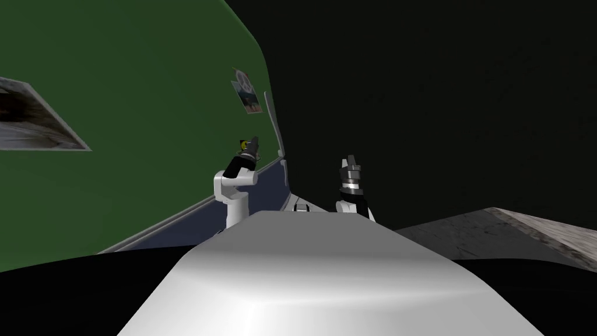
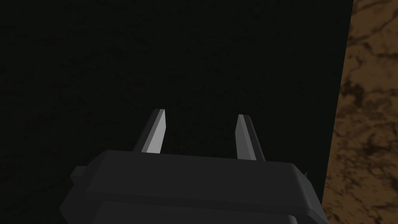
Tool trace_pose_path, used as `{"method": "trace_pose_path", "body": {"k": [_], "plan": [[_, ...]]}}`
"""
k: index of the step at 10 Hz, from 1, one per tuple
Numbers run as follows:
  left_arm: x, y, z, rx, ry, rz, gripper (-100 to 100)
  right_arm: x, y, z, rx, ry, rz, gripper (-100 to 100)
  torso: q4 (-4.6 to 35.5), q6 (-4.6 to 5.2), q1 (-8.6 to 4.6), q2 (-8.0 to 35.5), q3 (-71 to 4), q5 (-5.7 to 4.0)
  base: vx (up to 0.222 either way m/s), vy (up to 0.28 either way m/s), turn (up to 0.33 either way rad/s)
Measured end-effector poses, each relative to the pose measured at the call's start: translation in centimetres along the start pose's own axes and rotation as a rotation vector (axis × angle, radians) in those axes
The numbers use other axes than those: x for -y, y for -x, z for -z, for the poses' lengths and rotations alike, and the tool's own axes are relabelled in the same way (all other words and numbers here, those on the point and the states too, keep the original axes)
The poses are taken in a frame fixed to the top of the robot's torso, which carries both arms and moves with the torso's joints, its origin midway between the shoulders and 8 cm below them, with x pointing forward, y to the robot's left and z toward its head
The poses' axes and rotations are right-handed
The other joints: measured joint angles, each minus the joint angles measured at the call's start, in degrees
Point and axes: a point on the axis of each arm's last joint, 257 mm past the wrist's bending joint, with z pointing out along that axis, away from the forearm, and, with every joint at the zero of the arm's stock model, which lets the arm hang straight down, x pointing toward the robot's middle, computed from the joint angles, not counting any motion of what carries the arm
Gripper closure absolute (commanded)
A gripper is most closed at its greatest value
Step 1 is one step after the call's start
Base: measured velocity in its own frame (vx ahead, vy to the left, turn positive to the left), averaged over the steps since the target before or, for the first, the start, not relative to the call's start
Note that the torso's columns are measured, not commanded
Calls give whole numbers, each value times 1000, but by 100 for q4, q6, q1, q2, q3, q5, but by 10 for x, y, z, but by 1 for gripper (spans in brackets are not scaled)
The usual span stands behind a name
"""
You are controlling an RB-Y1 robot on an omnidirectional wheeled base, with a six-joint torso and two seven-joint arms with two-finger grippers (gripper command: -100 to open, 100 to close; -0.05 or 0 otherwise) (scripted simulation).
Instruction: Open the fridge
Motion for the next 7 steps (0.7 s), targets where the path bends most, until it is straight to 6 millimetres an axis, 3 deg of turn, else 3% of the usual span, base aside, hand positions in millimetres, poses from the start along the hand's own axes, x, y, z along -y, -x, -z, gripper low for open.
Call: {"method": "trace_pose_path", "body": {"k": [7], "plan": [[16, -16, -9, -84, 45, 48, -100, 0, 0, 0, 0, 0, 0, 0, 33, -68, 31, 112, 84, 16, 77, 19, -75]]}}
